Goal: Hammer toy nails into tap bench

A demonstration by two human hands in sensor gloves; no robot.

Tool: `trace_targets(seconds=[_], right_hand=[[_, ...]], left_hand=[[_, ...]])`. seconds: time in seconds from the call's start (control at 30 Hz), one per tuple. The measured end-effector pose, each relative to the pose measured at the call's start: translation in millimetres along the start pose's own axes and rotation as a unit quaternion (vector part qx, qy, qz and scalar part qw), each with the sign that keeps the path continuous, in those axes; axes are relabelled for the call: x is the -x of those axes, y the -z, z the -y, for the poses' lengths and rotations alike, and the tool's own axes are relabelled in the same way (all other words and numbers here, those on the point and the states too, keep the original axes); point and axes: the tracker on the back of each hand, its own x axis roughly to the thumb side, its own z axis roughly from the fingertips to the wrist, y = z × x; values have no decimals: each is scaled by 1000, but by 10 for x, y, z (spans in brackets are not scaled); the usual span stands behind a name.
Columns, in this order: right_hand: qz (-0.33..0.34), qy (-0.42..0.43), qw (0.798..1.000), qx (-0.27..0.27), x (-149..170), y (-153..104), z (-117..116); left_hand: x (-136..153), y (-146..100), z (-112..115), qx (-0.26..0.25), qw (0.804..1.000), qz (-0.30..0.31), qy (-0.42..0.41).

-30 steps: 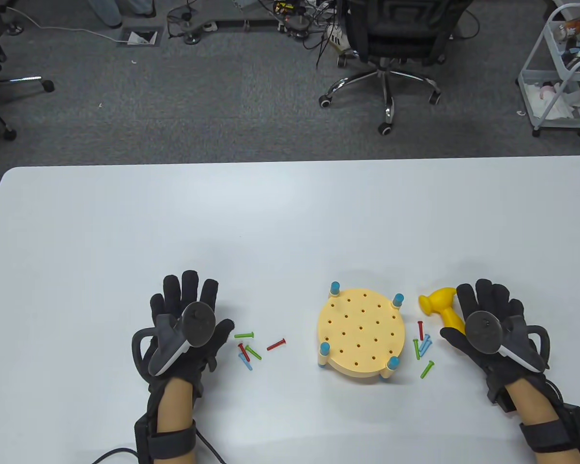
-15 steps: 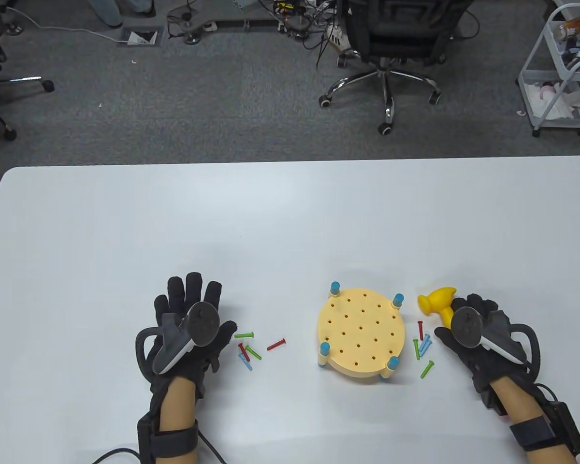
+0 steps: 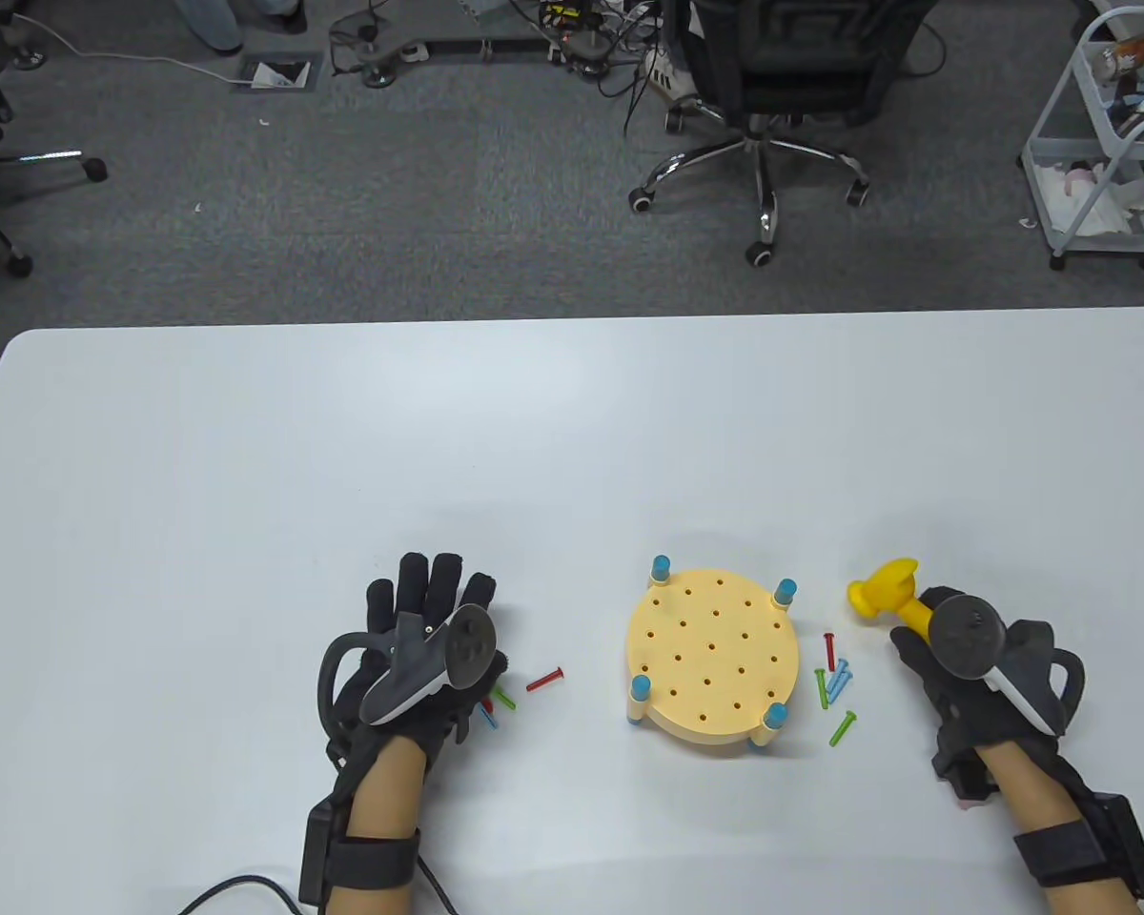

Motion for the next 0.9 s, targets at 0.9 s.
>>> trace_targets(seconds=[0.9], right_hand=[[94,12,987,126,-284,-317,331]], left_hand=[[-438,128,21,-19,984,20,178]])
